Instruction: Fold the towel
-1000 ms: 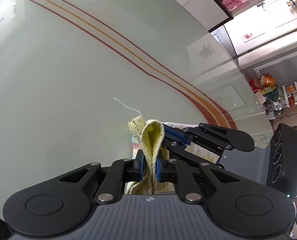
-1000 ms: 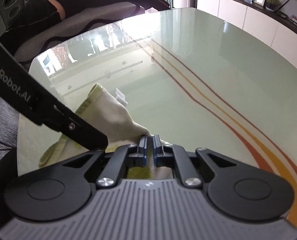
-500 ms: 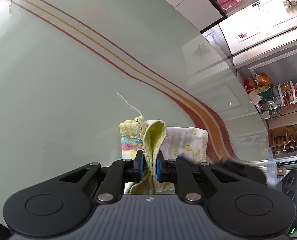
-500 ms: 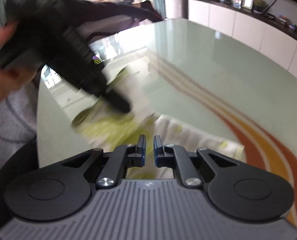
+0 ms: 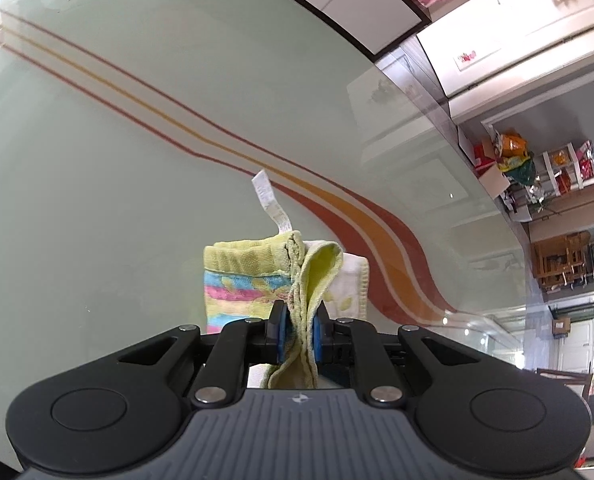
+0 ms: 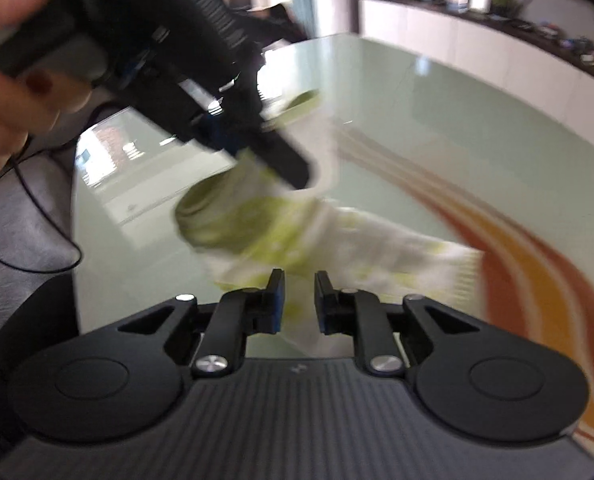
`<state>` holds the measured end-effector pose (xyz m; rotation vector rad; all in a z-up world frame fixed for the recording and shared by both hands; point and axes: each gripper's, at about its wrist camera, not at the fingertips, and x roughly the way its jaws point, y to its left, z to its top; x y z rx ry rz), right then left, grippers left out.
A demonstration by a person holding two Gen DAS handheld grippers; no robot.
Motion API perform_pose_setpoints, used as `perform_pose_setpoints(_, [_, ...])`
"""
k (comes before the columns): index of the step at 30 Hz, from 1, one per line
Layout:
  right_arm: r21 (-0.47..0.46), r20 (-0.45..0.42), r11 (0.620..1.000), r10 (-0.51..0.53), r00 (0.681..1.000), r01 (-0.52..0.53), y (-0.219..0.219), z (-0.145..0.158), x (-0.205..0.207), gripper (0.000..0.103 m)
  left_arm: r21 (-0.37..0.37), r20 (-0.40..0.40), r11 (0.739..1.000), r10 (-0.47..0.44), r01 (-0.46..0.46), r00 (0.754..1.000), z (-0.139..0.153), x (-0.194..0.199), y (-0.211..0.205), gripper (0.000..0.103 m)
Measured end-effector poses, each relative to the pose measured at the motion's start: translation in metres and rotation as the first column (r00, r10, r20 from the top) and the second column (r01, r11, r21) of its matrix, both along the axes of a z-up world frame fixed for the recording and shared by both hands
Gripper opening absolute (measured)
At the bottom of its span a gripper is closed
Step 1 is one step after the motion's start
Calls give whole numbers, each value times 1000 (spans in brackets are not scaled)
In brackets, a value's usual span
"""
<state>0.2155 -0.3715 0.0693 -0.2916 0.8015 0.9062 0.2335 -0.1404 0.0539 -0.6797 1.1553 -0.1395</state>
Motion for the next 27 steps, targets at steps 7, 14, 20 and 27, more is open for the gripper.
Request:
perform_pose_setpoints(7, [-25, -68, 989, -147, 987, 146, -49, -21, 30, 16, 14, -2, 999, -32, 32, 999, 0, 10, -19, 14])
perform_pose_setpoints(14, [2, -91, 991, -131, 987, 132, -48, -24, 27, 16, 13, -19, 997, -73, 73, 997, -11, 21, -43, 12])
perform_pose_setpoints(20, [14, -107, 991, -128, 986, 130, -44, -24, 26, 17, 17, -18, 995, -93, 94, 995, -18, 30, -61, 11])
perform_pose_setpoints(27, [25, -118, 991, -126, 985, 129, -43, -25, 24, 17, 54, -39, 993, -103, 106, 994, -34, 36, -78, 11])
